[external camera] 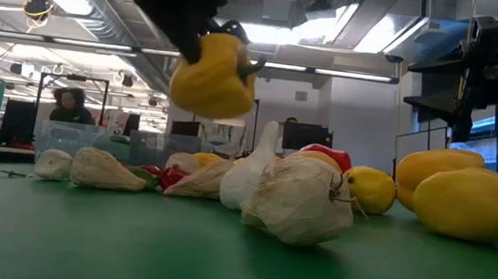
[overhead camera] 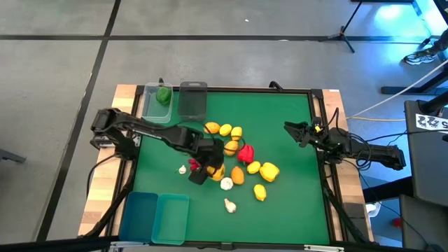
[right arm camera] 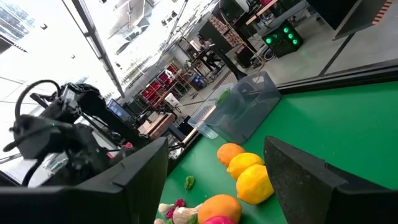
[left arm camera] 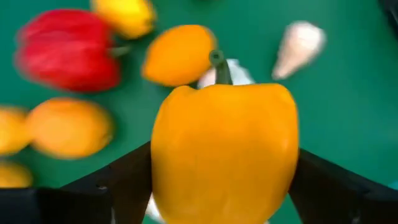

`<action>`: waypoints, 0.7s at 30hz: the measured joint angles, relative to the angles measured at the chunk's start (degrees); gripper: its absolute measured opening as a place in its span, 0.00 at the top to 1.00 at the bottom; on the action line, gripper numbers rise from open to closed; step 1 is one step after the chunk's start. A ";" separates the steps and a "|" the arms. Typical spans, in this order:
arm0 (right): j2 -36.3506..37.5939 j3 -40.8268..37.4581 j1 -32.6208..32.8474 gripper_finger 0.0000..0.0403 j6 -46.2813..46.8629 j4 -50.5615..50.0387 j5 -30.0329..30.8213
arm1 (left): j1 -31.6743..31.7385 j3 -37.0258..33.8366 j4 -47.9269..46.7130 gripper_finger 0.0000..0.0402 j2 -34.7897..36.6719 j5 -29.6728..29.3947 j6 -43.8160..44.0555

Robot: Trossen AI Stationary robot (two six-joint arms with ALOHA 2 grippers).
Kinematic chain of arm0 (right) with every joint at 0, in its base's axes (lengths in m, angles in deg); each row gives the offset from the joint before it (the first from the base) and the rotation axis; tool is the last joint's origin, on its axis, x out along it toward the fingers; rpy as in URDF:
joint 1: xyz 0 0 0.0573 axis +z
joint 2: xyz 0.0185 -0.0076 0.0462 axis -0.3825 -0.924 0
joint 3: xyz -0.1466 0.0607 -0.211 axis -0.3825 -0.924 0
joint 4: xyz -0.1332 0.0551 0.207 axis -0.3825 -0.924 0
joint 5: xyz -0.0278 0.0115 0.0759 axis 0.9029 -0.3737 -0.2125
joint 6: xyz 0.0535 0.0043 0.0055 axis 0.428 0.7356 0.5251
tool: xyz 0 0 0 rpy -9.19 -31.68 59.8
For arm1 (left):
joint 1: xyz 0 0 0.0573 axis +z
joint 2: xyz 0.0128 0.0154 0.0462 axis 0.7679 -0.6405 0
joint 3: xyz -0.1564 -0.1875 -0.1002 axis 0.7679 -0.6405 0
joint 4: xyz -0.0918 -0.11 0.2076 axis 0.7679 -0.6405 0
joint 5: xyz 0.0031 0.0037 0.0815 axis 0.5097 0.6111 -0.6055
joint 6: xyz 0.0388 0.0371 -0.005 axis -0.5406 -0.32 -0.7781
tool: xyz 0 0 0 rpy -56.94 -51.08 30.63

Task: Sort produce into baskets
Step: Put the yellow bell pepper into the transparent bin

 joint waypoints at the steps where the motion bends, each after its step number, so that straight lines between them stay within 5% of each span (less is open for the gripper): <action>1: 0.00 0.00 0.00 0.35 0.00 0.00 0.00 | 0.47 0.00 -0.27 0.23 0.68 -0.68 1.70; 21: -0.01 0.00 0.00 0.35 0.00 0.04 0.02 | 13.69 0.09 -16.84 0.22 7.63 -23.61 46.43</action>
